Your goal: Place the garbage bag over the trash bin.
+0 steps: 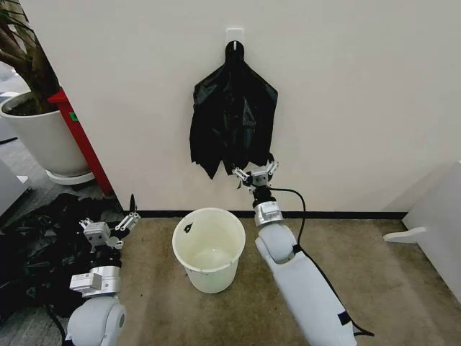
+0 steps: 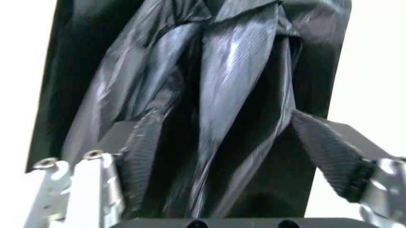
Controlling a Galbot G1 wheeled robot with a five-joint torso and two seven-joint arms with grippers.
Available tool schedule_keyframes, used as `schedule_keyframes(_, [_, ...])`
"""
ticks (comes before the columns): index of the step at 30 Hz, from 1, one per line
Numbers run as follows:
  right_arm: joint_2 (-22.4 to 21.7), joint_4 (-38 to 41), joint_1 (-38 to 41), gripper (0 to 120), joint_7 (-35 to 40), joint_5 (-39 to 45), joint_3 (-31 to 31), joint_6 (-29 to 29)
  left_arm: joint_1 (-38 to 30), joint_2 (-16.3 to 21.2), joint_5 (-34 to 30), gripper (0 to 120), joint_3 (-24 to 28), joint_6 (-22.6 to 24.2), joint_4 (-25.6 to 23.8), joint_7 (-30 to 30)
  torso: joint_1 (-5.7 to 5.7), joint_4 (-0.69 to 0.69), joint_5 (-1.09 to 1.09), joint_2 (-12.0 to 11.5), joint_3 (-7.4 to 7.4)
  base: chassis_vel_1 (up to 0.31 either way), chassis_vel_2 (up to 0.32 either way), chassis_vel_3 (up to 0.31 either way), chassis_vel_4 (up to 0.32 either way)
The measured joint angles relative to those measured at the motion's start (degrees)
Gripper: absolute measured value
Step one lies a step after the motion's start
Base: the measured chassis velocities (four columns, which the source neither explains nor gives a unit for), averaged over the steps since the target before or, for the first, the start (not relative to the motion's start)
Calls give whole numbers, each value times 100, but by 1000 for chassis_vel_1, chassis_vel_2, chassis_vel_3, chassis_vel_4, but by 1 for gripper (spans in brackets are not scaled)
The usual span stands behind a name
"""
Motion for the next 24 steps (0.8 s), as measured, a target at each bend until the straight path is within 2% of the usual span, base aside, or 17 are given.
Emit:
schedule_keyframes(4, [97,-66,189,55,214,-6,-32,-177,-9,1,0,100,5,-18,24,-1,0,0,0,0,0,0,0,0,0])
schedule_keyframes(5, [99,-70,193,53,219,-6,-33,-180,-11,2,0,100,5,-19,26,-1,0,0,0,0,0,0,0,0,0])
schedule_keyframes(6, [109,-105,203,47,240,-28,-37,-191,-26,14,-2,100,3,-26,39,-2,0,0,0,0,0,0,0,0,0])
schedule_keyframes(7, [109,-105,203,47,240,-28,-37,-191,-26,14,-2,100,3,-26,39,-2,0,0,0,0,0,0,0,0,0])
schedule_keyframes(11, [125,-143,183,31,250,-112,-28,-176,-76,38,-17,100,1,-29,75,-3,0,-1,1,0,0,0,0,0,0])
schedule_keyframes(12, [131,-143,162,25,249,-142,-11,-148,-94,40,-21,100,7,-29,88,-4,0,-1,1,0,0,0,0,0,0])
schedule_keyframes(14, [135,-138,143,22,246,-155,7,-121,-112,41,-24,100,16,-29,96,-4,0,-1,1,0,0,0,0,0,0])
schedule_keyframes(18, [137,-40,58,4,37,-42,60,199,-191,80,-160,100,90,-90,74,91,0,0,1,0,0,0,0,0,0])
schedule_keyframes(22, [121,65,27,0,-165,161,60,396,-259,176,-367,100,150,-203,8,287,0,-1,2,0,-1,0,0,0,0])
schedule_keyframes(24, [86,291,3,0,-445,720,-9,591,-414,438,-754,100,237,-334,-95,601,0,0,1,0,-1,0,0,0,0])
